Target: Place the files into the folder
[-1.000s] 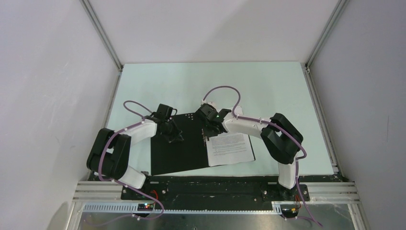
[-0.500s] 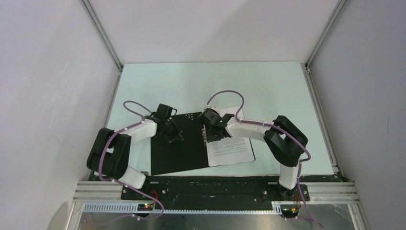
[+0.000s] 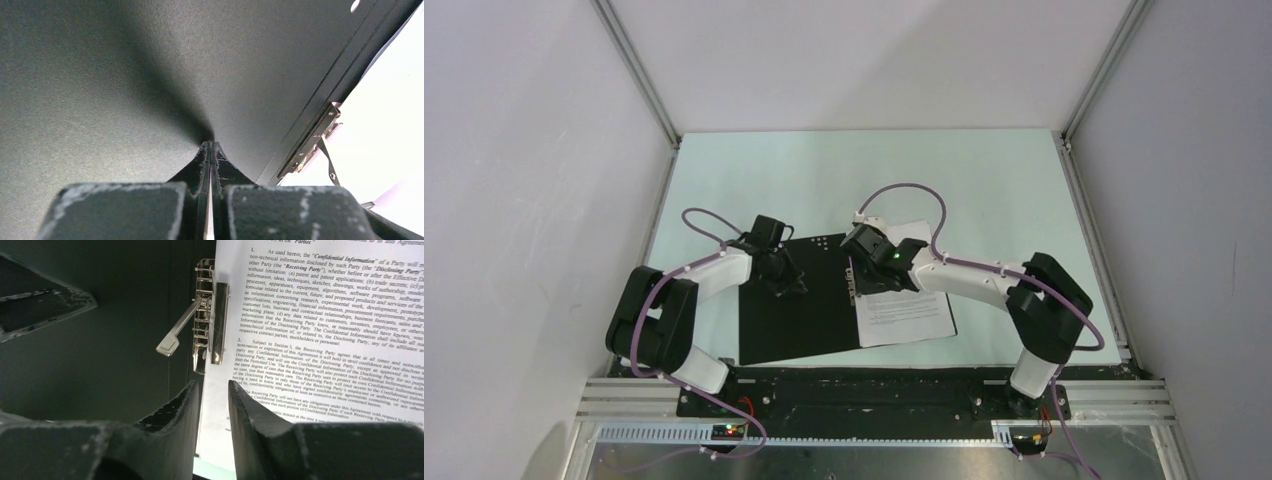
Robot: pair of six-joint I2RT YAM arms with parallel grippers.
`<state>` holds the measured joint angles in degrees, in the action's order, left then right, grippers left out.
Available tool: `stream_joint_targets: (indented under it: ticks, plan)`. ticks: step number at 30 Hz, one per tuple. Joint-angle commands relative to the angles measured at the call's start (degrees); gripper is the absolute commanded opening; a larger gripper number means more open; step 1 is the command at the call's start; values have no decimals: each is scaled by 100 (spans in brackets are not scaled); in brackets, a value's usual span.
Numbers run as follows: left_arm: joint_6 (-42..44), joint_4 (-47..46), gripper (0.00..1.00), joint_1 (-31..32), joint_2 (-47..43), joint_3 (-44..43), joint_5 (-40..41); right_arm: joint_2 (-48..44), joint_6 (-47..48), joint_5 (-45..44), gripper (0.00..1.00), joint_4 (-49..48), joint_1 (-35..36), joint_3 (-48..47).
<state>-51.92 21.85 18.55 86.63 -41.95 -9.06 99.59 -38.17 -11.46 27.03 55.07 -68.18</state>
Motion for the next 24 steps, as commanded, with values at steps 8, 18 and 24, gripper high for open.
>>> stream_joint_targets:
  ticks: [8, 18, 24]
  plan:
    - [485, 83, 5, -28, -185, -599, -99, -93, 158, -484, 41, 567, 79, -871]
    - [551, 139, 10, -7, 25, -911, -263, 818, 469, -939, 41, 1339, 166, -2173]
    - [489, 137, 13, -2, 281, -1138, -365, 1041, 470, -903, 37, 1392, 239, -2195]
